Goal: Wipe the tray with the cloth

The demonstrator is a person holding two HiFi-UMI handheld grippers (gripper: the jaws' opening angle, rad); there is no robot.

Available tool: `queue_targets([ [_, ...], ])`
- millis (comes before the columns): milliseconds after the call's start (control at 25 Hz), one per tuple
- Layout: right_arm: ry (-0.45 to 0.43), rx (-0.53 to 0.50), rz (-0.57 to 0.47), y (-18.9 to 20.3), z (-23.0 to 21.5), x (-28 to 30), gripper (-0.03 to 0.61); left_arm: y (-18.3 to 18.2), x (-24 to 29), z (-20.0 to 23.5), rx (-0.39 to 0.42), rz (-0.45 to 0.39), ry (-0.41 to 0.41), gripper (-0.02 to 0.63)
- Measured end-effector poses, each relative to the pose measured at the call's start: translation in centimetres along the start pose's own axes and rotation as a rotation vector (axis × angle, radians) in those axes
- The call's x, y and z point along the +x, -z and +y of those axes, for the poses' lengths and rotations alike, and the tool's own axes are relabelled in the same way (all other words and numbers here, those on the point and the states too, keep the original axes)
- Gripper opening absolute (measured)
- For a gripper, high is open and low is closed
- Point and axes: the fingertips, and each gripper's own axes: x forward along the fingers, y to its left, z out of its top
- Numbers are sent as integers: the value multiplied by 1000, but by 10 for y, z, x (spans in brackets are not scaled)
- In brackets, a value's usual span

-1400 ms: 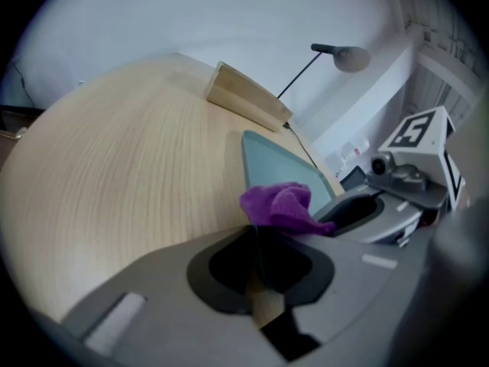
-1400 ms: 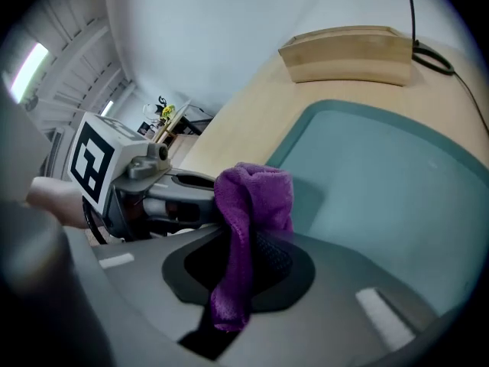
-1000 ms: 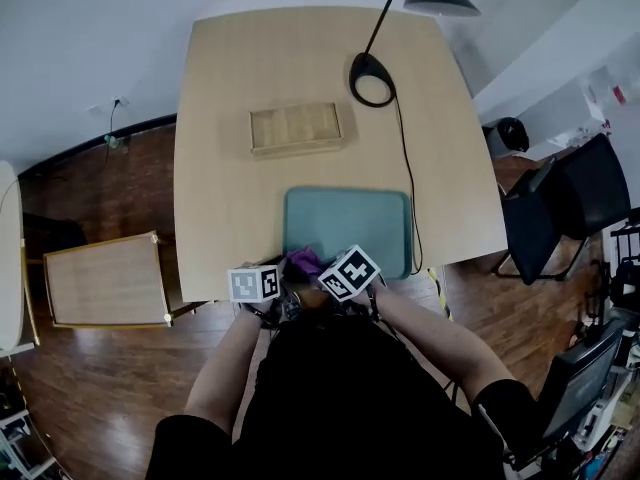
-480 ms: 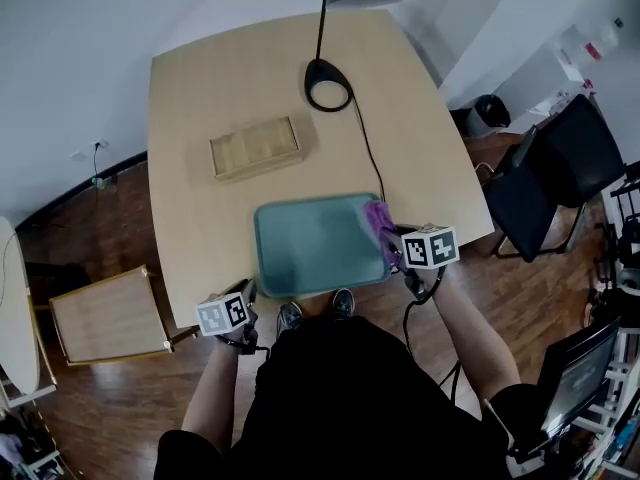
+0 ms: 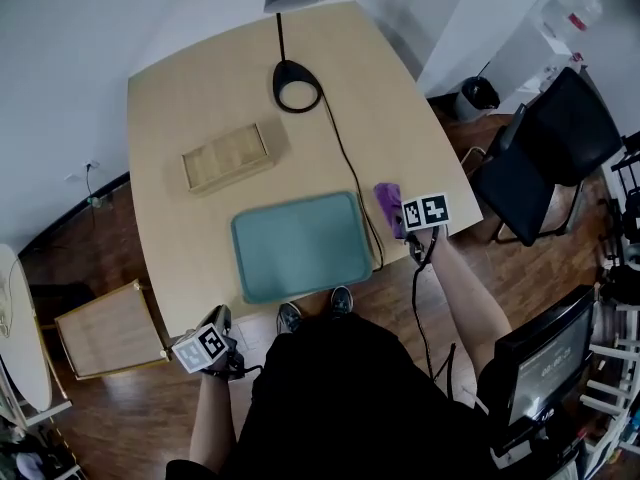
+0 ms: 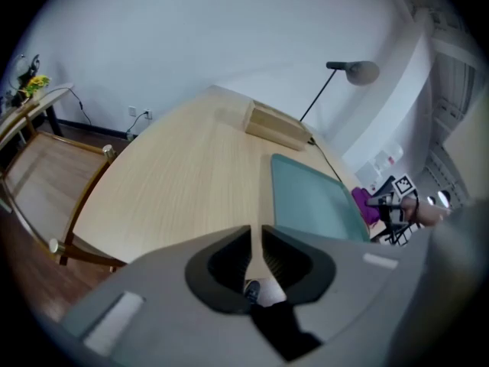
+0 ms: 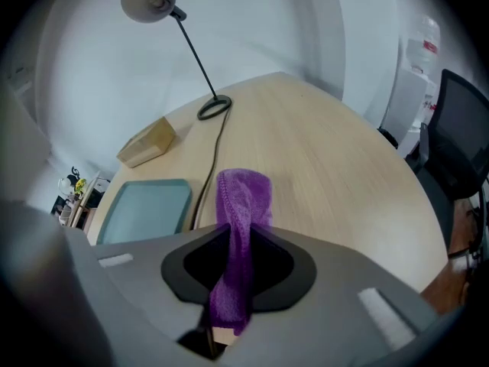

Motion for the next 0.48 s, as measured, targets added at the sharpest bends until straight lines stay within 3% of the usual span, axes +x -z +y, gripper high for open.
queue_targets([
  [160, -13, 8, -43, 0, -4, 6, 82, 1, -4, -7, -9, -28, -1, 63],
  [320, -70, 38, -158, -9, 8, -23, 197, -2, -9, -14, -17, -57, 5, 63],
  [400, -66, 39, -274, -20, 13, -56, 194, -9, -13, -17, -23, -89, 4, 57],
  [480, -60, 44, -414, -33, 18, -95, 112, -19, -18, -19, -30, -132, 2, 49],
])
